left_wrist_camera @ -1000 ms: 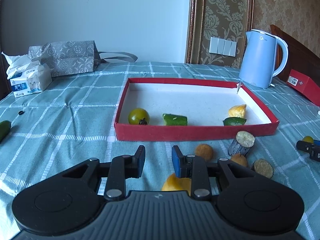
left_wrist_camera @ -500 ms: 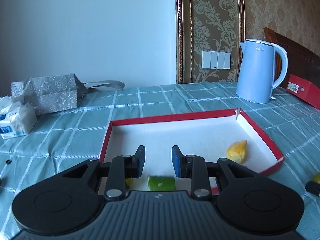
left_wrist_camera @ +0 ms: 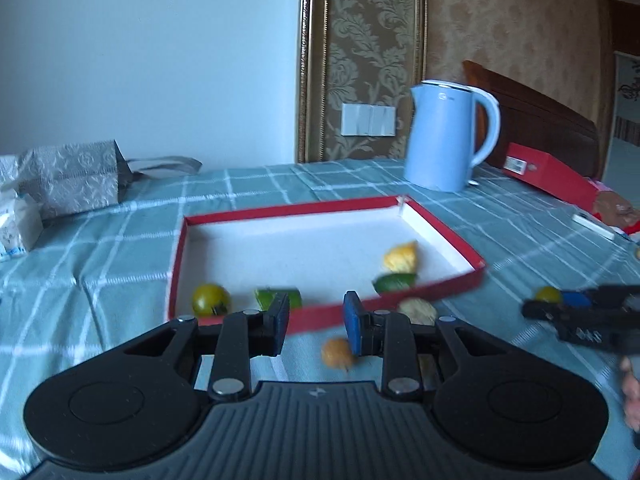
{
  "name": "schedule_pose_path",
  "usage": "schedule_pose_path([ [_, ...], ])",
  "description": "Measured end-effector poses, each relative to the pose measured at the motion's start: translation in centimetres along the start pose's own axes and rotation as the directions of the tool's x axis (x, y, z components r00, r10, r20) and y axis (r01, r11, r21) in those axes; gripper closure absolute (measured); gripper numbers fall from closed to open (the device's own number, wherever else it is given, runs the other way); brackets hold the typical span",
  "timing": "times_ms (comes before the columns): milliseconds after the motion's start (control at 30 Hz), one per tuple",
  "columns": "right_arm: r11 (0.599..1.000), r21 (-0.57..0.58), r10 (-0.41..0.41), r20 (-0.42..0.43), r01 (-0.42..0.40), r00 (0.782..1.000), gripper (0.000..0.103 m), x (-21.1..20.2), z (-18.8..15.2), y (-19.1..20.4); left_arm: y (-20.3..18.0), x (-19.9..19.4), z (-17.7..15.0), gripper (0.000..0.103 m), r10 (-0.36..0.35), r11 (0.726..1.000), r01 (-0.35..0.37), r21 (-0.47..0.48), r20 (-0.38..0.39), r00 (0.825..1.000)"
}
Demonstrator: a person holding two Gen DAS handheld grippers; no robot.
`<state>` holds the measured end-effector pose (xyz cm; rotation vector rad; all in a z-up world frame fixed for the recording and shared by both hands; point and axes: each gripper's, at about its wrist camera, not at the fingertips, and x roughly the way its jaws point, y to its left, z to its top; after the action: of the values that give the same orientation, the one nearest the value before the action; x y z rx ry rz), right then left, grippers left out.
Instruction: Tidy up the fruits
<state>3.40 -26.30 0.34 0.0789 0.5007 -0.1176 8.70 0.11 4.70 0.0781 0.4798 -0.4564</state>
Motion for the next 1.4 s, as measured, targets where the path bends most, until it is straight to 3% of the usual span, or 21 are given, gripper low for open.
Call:
schedule_pose_path([
  [233,1.000,-0.007,0.008,0.006,-0.008,1.000,0.069,-0.6,-0.2,0.5,0.1,0.1,-3.1,0.074,0.011,1.000,-0.012,-0.014,-0.081,0.997],
  [367,1.000,-0.008,0.009,0.008,-0.009,1.000,0.069,-0.9,-0.2,0.5,0.0,-0.4,-4.0,0.073,0.044,0.999,-0.044,0.011,-0.062,0.997],
  [433,1.000,-0.005,0.013,0.006,-0.013,1.000,0.069,-0.9,-0.2,0.6,0.0,-0.5,-4.1,0.068,0.041,0.999,-0.040,0.018,-0.058,0.998],
  [500,1.000,-0.006,0.017,0.005,-0.017,1.000,0.069,-1.0,-0.2,0.7,-0.3,-0.5,-4.3,0.041,0.039,0.999,-0.037,0.035,-0.060,0.997],
  [567,1.000,-0.008,0.019,0.007,-0.019,1.000,0.069,-1.1,-0.2,0.9,-0.5,-0.4,-4.5,0.033,0.060,0.997,-0.057,0.058,-0.045,0.997],
  [833,1.000,-0.005,0.027,0.002,-0.027,1.000,0.069,-1.2,-0.2,1.1,-0.8,0.4,-5.0,0.035,0.062,0.996,-0.057,0.062,-0.075,0.995],
  [900,1.000,-0.005,0.028,0.003,-0.028,1.000,0.069,-1.1,-0.2,1.2,-0.7,0.7,-5.1,0.051,0.051,0.998,-0.047,0.049,-0.098,0.994],
  [1000,1.000,-0.007,0.028,0.004,-0.028,1.000,0.069,-1.1,-0.1,1.2,-0.3,1.0,-5.2,0.061,0.069,0.997,-0.066,0.028,-0.115,0.991],
  [1233,1.000,-0.006,0.027,0.008,-0.027,1.000,0.069,-1.1,-0.1,1.4,0.4,0.4,-4.8,0.062,0.053,0.998,-0.056,-0.023,-0.099,0.994],
  [1400,1.000,-0.009,0.024,0.008,-0.024,1.000,0.069,-1.1,0.0,1.4,1.0,-0.4,-2.3,0.062,0.077,0.996,-0.079,-0.052,-0.035,0.996],
])
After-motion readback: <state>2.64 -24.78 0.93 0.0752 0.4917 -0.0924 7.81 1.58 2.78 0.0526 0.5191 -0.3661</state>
